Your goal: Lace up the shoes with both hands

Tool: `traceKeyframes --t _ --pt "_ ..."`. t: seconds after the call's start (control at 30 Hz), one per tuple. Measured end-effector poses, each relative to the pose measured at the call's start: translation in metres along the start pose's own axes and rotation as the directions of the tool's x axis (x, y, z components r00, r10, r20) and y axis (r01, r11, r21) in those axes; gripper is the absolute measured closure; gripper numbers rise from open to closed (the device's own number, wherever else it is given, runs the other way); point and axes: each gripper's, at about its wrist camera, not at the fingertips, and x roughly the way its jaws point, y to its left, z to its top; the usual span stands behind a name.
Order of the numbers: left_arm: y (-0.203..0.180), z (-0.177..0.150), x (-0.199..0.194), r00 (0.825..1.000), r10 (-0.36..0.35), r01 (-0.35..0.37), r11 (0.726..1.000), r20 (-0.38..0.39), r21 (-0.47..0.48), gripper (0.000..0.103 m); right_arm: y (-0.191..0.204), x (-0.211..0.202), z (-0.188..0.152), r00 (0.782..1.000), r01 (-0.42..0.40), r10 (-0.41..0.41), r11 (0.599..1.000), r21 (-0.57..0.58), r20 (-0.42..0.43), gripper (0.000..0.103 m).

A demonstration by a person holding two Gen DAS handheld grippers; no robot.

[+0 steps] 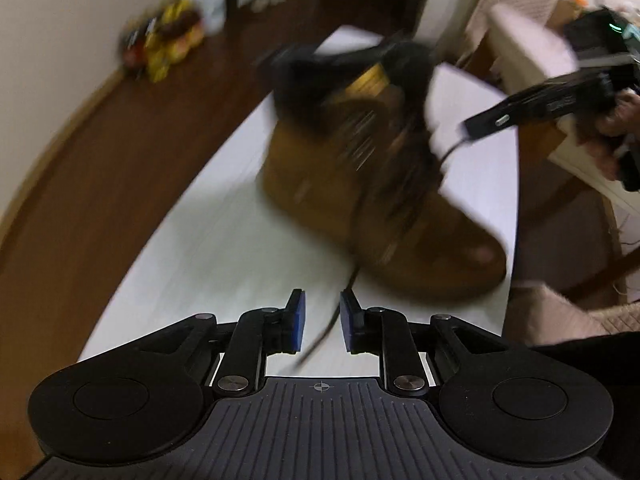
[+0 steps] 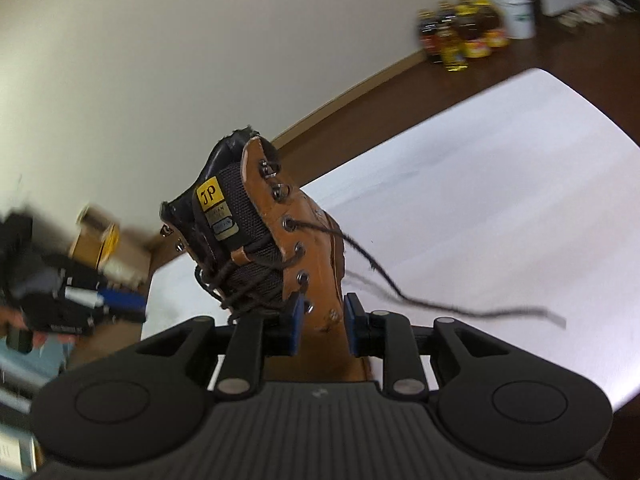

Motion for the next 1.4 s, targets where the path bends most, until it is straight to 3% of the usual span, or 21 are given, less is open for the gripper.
traceKeyframes --t 0.07,0.17,0.27,0.37,0.47,0.57,0.63,0.67,0.73,0.87,0.97,1.1,1.13,1.2,1.27,1.4 --pt "-0.013 0.01 0.011 0.999 0.029 -0.03 0.999 0.032 0.03 0.082 -0.01 0.001 0.01 1.0 -0.018 0.017 1.0 -0.026 -0.022 0.078" --pt "-0.021 0.019 0.022 0.999 0.016 -0.017 1.0 0.038 0.025 0.082 -0.021 0.001 0.021 0.998 -0.039 0.035 0.997 -0.07 -0.054 0.077" --pt "-0.025 0.023 0.028 0.997 0.07 -0.072 0.995 0.04 0.062 0.082 -0.024 0.001 0.026 0.997 -0.046 0.039 0.994 -0.104 -0.068 0.077" --pt "-0.016 0.025 0.033 0.997 0.067 -0.068 0.997 0.04 0.033 0.1 -0.015 0.006 0.027 0.997 -0.04 0.023 0.975 -0.219 -0.079 0.077" --pt "-0.011 0.02 0.032 0.999 0.051 -0.051 0.999 0.013 0.016 0.1 -0.003 0.013 0.028 0.997 -0.036 0.011 0.938 -0.345 -0.075 0.076" --pt "-0.012 0.008 0.03 0.996 0.084 -0.082 0.995 -0.031 0.05 0.101 0.013 0.026 0.025 0.997 -0.033 -0.003 0.862 -0.506 -0.071 0.075" --pt "-0.012 0.004 0.029 0.995 0.09 -0.089 0.995 -0.037 0.04 0.101 0.027 0.038 0.02 0.998 -0.023 -0.017 0.774 -0.633 -0.058 0.076" --pt "-0.012 0.002 0.027 0.995 0.096 -0.095 0.995 -0.034 0.025 0.101 0.029 0.042 0.018 0.998 -0.02 -0.028 0.752 -0.659 -0.063 0.079" --pt "-0.011 -0.001 0.028 0.994 0.103 -0.103 0.995 -0.043 0.011 0.101 0.033 0.051 0.014 0.996 -0.016 -0.051 0.714 -0.7 -0.075 0.1" --pt "-0.016 -0.014 0.03 0.99 0.105 -0.105 0.994 -0.095 0.005 0.101 0.012 0.049 0.015 0.987 0.052 -0.136 0.772 -0.633 -0.085 0.101" --pt "-0.024 -0.022 0.026 0.994 0.033 -0.039 0.997 -0.1 -0.065 0.101 0.003 0.042 0.01 0.979 0.073 -0.173 0.802 -0.593 -0.112 0.101" --pt "-0.045 -0.018 0.018 0.996 -0.036 0.032 0.998 -0.082 -0.057 0.102 0.012 0.031 -0.006 0.965 -0.048 -0.082 0.877 -0.477 -0.249 0.101" --pt "-0.049 -0.016 0.017 0.995 -0.052 0.048 0.997 -0.08 -0.056 0.101 0.014 0.029 -0.009 0.956 -0.109 -0.013 0.912 -0.396 -0.292 0.101" --pt "-0.056 -0.012 0.018 0.995 -0.073 0.069 0.996 -0.071 -0.052 0.102 0.021 0.028 -0.012 0.939 -0.188 0.087 0.94 -0.284 -0.334 0.101" --pt "-0.061 -0.011 0.023 0.992 -0.104 0.101 0.993 -0.065 -0.053 0.102 0.032 0.033 -0.018 0.924 -0.24 0.153 0.946 -0.218 -0.35 0.101" --pt "-0.063 -0.011 0.03 0.995 -0.09 0.089 0.995 -0.046 -0.039 0.101 0.042 0.043 -0.023 0.916 -0.254 0.175 0.949 -0.184 -0.361 0.101"
